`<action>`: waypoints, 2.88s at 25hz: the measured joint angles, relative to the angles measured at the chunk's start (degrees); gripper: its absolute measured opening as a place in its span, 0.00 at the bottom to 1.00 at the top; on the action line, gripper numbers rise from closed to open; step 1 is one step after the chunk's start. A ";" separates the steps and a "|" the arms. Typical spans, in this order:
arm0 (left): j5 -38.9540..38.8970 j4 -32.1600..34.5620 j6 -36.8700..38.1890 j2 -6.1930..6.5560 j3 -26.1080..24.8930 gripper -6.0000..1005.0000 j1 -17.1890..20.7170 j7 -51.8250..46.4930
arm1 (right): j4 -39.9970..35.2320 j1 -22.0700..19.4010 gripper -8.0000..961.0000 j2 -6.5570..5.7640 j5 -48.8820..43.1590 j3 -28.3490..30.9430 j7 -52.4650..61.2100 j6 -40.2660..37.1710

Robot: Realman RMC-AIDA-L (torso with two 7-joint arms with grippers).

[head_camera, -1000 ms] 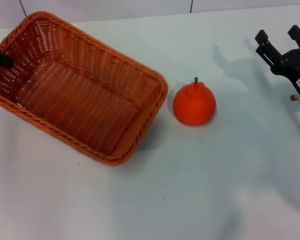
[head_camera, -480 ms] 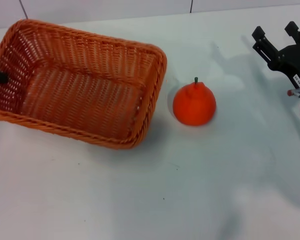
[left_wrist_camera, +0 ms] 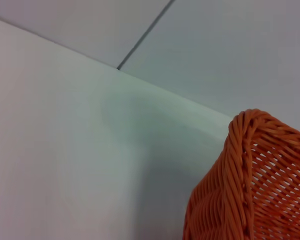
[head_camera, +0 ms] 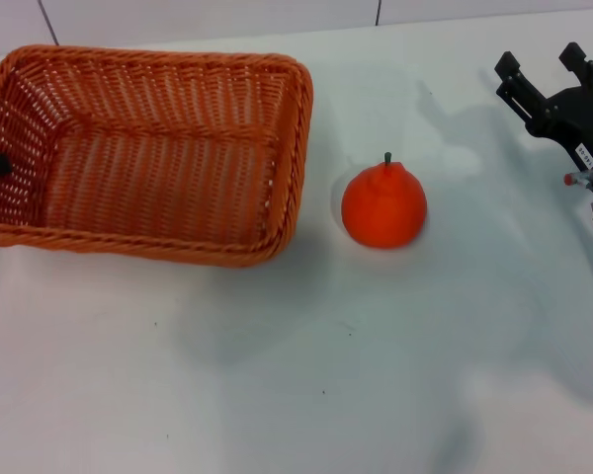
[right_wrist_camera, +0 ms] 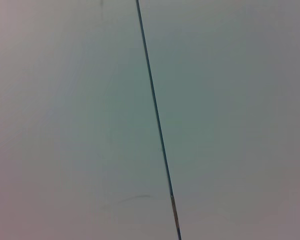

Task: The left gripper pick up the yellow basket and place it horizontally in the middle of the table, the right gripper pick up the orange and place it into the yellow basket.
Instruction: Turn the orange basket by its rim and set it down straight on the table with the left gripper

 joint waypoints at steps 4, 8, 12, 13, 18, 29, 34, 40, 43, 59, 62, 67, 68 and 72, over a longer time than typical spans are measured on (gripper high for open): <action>-0.40 1.91 -2.00 -2.27 -0.27 0.19 0.49 -0.02 | 0.00 -0.01 0.98 -0.06 0.11 0.06 0.00 0.21; -0.54 2.67 -5.24 -4.77 -0.35 0.19 1.41 -0.04 | 0.00 -0.03 0.98 -0.09 0.26 0.05 0.00 0.24; -0.59 3.85 -7.36 -6.49 -0.16 0.19 2.28 -0.05 | 0.09 -0.04 0.97 -0.08 0.31 0.05 0.00 0.24; -0.63 3.98 -7.74 -6.68 -0.08 0.19 2.42 -0.05 | 0.11 -0.04 0.97 -0.09 0.32 0.06 0.00 0.25; -1.70 3.74 -8.70 -6.79 -0.34 0.19 3.19 -0.05 | 0.14 -0.04 0.97 -0.08 0.34 0.06 -0.03 0.31; -2.15 4.41 -8.87 -6.83 1.14 0.19 3.21 -0.05 | 0.28 -0.05 0.97 -0.18 0.29 0.05 -0.07 0.43; -2.44 5.61 -8.98 -6.84 1.91 0.18 3.14 -0.61 | 0.20 -0.05 0.97 -0.18 0.10 0.11 -0.09 1.28; -2.64 6.89 -9.39 -6.87 2.76 0.19 3.25 -1.86 | 0.11 -0.13 0.96 -0.17 -0.02 0.14 -0.09 1.36; -2.62 7.67 -9.67 -6.89 4.21 0.20 3.59 -2.73 | 0.09 -0.14 0.96 -0.18 -0.02 0.14 -0.09 1.37; -3.46 9.62 -9.79 -6.92 8.24 0.23 4.31 -3.37 | 0.09 -0.14 0.95 -0.17 0.00 0.03 -0.09 1.37; -4.23 9.69 -10.08 -6.92 8.06 0.23 4.52 -3.38 | 0.11 -0.12 0.95 -0.17 0.00 -0.04 -0.09 1.37; -4.48 10.36 -10.44 -6.98 8.00 0.47 4.74 -3.38 | 0.10 -0.16 0.95 -0.17 0.00 -0.11 -0.09 1.37; -4.82 10.49 -10.73 -7.00 8.06 0.50 4.85 -3.30 | 0.09 -0.16 0.95 -0.17 0.00 -0.12 -0.09 1.37; -7.71 11.85 -12.92 -6.86 8.20 0.58 5.71 -2.30 | 0.09 -0.17 0.95 -0.17 0.00 -0.20 -0.09 1.37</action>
